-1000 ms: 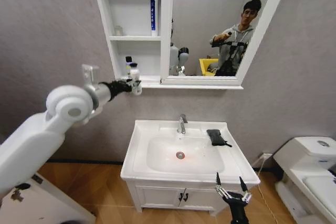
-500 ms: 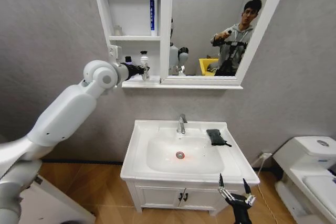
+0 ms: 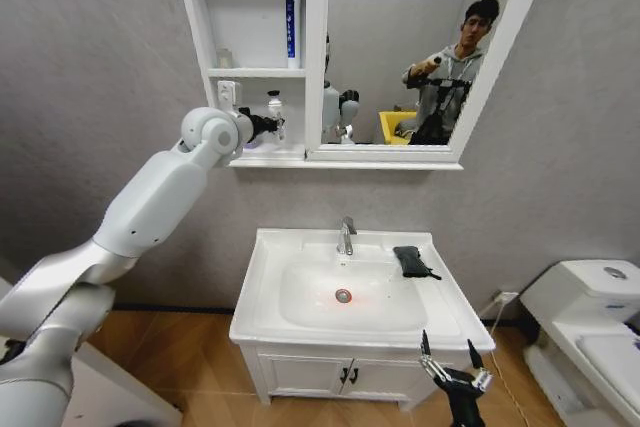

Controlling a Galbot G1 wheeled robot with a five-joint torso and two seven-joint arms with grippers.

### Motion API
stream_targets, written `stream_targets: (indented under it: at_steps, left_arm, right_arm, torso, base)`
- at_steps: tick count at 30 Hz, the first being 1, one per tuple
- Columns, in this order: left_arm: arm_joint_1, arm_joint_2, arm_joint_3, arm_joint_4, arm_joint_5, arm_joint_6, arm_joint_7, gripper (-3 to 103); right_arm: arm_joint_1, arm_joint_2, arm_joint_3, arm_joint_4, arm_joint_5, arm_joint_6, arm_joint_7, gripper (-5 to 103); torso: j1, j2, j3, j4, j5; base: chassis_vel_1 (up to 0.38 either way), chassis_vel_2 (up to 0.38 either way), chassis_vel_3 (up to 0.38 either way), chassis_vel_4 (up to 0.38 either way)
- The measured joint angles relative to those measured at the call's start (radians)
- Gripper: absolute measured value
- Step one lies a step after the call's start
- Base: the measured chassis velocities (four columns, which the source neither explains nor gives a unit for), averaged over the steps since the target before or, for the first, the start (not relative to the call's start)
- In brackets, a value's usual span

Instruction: Move facial cleanser and shampoo from washbasin to cabinet, then wipe washbasin with towel.

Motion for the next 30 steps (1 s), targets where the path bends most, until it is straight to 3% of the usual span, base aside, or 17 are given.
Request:
stream_targets:
  at_steps: [6, 9, 13, 15, 16, 20, 24, 26, 27, 30]
  left_arm:
    - [0.013, -0.001, 0.001, -0.003, 0.004, -0.001, 0.003, 26]
    - [0.024, -0.002, 0.002, -0.007, 0.004, -0.003, 0.003, 41]
    - [0.032, -0.001, 0.001, -0.012, 0.008, -0.007, 0.006, 46]
    - [0.049, 0.012, -0.008, -0.038, 0.013, -0.014, 0.012, 63]
    - [0.049, 0.012, -0.008, -0.038, 0.013, -0.014, 0.012, 63]
    - [0.106, 0.056, -0.044, -0.108, 0.025, -0.03, 0.016, 79]
    - [0.216, 0.124, -0.11, -0.22, 0.06, -0.063, 0.043, 89]
    - [0.366, 0.189, -0.172, -0.363, 0.122, -0.085, 0.047, 98]
    - [0.366, 0.189, -0.172, -0.363, 0.122, -0.085, 0.047, 98]
    - [0.618, 0.268, -0.262, -0.549, 0.226, -0.098, 0.005, 100]
  right_arm:
    - [0.008, -0.006, 0.0, -0.007, 0.001, -0.003, 0.0, 100]
    - [0.017, -0.008, 0.0, -0.012, 0.0, -0.006, 0.0, 100]
    - [0.019, -0.007, -0.001, -0.016, 0.0, -0.006, 0.0, 100]
    - [0.025, -0.011, -0.004, -0.019, -0.001, -0.007, -0.003, 100]
    - [0.025, -0.011, -0.004, -0.019, -0.001, -0.007, -0.003, 100]
    - [0.035, -0.009, -0.004, -0.018, -0.002, -0.017, -0.004, 100]
    - [0.042, -0.001, -0.007, -0.023, -0.017, -0.02, 0.006, 100]
    - [0.047, 0.005, -0.008, -0.029, -0.026, -0.021, 0.016, 100]
    - [0.047, 0.005, -0.008, -0.029, -0.026, -0.021, 0.016, 100]
    - [0.068, 0.015, -0.006, -0.039, -0.063, -0.028, 0.103, 100]
  torso:
    - [0.0, 0.0, 0.0, 0.0001, -0.0001]
    - [0.0, 0.0, 0.0, 0.0001, -0.0002]
    - [0.0, 0.0, 0.0, 0.0001, -0.0002]
    - [0.0, 0.0, 0.0, -0.0002, 0.0]
    - [0.0, 0.0, 0.0, -0.0002, 0.0]
    - [0.0, 0.0, 0.0, -0.0001, 0.0]
    - [0.0, 0.0, 0.0, -0.0001, -0.0002]
    - [0.0, 0.0, 0.0, 0.0005, -0.0007]
    - [0.0, 0.0, 0.0, 0.0005, -0.0007]
    - [-0.001, 0.0, 0.0, -0.0001, -0.0001]
  base:
    - [0.0, 0.0, 0.0, 0.0]
    - [0.0, 0.0, 0.0, 0.0]
    - [0.0, 0.0, 0.0, 0.0]
    - [0.0, 0.0, 0.0, 0.0]
    - [0.0, 0.0, 0.0, 0.0]
    - [0.0, 0.0, 0.0, 0.0]
    - [0.0, 0.0, 0.0, 0.0]
    - [0.0, 0.0, 0.0, 0.0]
    - [0.0, 0.0, 0.0, 0.0]
    - [0.0, 0.0, 0.0, 0.0]
